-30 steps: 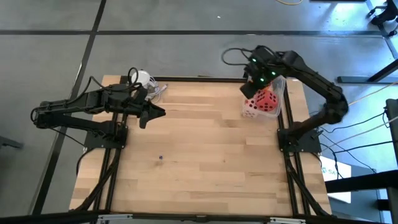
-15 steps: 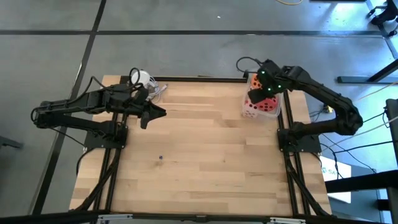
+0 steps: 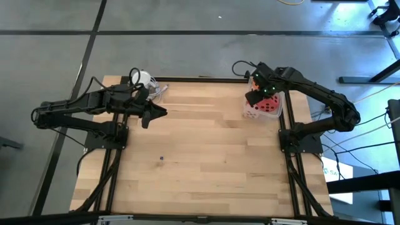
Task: Pick & Place Dice
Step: Put the small blue die into the container
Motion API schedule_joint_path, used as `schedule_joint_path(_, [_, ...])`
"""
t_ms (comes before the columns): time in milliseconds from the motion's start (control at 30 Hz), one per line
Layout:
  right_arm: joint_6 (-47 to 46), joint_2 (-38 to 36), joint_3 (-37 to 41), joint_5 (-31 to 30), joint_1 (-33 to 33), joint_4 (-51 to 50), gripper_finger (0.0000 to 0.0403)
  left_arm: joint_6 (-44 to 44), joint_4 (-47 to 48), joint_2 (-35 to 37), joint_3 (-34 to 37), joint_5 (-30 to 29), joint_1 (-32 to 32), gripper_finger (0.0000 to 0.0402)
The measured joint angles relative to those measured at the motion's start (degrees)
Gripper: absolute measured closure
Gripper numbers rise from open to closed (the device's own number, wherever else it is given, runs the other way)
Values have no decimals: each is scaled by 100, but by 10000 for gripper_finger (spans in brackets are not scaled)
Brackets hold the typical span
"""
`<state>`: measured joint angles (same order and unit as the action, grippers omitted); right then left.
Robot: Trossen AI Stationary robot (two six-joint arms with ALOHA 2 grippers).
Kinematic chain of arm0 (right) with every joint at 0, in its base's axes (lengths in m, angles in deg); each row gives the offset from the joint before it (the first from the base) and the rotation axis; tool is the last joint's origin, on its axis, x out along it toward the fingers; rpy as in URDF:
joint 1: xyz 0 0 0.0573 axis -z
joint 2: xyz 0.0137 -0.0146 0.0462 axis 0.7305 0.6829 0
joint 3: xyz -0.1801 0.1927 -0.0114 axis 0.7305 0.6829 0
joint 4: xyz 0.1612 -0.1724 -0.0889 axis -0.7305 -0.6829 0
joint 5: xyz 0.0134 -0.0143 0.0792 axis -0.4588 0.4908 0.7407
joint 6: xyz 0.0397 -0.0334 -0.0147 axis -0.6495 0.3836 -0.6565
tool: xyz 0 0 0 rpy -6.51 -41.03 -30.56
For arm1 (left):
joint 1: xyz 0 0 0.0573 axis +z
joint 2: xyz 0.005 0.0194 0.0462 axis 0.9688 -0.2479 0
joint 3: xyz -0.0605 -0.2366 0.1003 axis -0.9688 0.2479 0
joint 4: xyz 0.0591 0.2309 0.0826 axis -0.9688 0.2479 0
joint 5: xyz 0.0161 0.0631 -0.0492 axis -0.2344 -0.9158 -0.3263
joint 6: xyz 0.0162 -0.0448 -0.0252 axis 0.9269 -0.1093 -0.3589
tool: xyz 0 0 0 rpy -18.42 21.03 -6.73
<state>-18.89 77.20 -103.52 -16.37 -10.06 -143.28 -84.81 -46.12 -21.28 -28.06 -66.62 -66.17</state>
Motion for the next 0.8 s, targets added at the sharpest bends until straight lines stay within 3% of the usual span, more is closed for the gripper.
schedule_joint_path(167, [137,0,0,46,0,-89,181,0,0,-2,0,0,0,311])
schedule_joint_path(300, [146,0,0,46,0,-123,161,-2,0,-2,0,2,0,311])
schedule_joint_path(567, [116,-337,-333,-60,-154,-750,168,402,101,-133,-4,47,-5,311])
schedule_joint_path(800, [-537,-1035,-1020,-148,-636,-777,186,1109,1946,-827,-4,607,-59,311])
